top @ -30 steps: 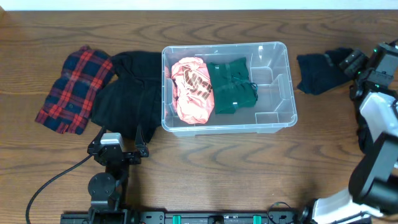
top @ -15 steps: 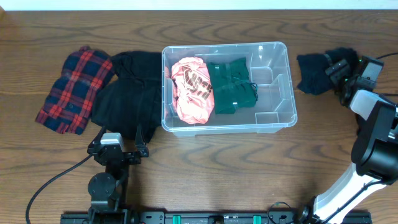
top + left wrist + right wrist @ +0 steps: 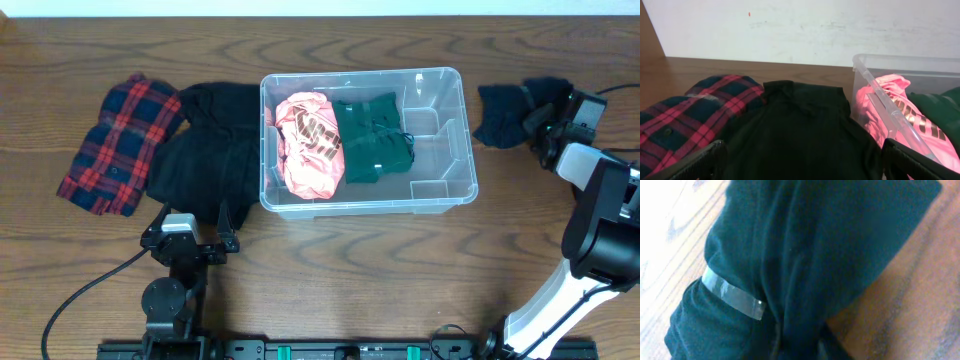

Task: Pack container
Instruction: 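Grasp the upper black folded garment with the right gripper, then lift the black garment and carry it left into the bin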

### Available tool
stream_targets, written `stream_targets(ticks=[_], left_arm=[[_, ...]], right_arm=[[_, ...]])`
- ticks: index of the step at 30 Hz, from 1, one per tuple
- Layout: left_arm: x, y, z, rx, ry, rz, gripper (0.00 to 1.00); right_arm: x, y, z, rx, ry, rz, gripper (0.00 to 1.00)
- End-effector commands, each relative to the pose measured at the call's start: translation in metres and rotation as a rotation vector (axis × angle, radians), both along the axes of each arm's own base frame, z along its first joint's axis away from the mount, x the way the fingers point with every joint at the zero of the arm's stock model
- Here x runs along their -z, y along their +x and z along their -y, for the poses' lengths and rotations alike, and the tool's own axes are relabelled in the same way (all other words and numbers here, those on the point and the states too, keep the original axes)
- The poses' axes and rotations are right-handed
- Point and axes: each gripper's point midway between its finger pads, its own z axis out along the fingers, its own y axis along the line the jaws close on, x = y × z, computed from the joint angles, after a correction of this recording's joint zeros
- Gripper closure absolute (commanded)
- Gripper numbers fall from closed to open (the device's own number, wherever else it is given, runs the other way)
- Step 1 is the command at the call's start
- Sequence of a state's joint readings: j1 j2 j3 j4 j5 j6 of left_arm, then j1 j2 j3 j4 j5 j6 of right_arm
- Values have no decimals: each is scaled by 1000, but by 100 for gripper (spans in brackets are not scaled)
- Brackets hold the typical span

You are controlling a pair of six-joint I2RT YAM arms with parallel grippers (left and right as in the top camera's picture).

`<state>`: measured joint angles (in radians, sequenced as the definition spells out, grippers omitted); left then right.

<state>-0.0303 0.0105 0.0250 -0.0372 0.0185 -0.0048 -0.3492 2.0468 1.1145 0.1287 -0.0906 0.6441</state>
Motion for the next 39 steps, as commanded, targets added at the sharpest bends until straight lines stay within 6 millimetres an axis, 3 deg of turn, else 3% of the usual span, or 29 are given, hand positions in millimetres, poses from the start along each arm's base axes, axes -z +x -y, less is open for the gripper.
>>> stream_targets(ticks=[1,3,6,12,16,22,26,30,34,39], left_arm=[[17,-1,-3,-20,-11,-49,2],[17,-1,-3,-20,-11,-49,2],[17,-1,-3,-20,-11,-49,2],[17,-1,-3,-20,-11,-49,2],[17,-1,-3,-20,-11,-49,2],[17,-1,-3,-20,-11,-49,2],[17,-1,-3,-20,-11,-49,2],[17,-1,-3,-20,-11,-49,2],[17,-1,-3,-20,-11,-49,2],[17,-1,-3,-20,-11,-49,2]], right_arm=[[4,-1,-8,-53,-34,-25,96],[-9,2,-5,-69,-72,-8,99],[-44,6,-2,-99,-147,45,99],[-137,2,-10,-160,-260,175,99],[-206,-8,-45,-266,-331,287,99],[-270,-33,-116,-438,-375,402,99],[-288,-48,-173,-619,-373,455,99],[-285,-62,-228,-800,-342,471,99],[-262,-76,-266,-910,-286,397,99],[-225,-93,-286,-980,-239,255,99]])
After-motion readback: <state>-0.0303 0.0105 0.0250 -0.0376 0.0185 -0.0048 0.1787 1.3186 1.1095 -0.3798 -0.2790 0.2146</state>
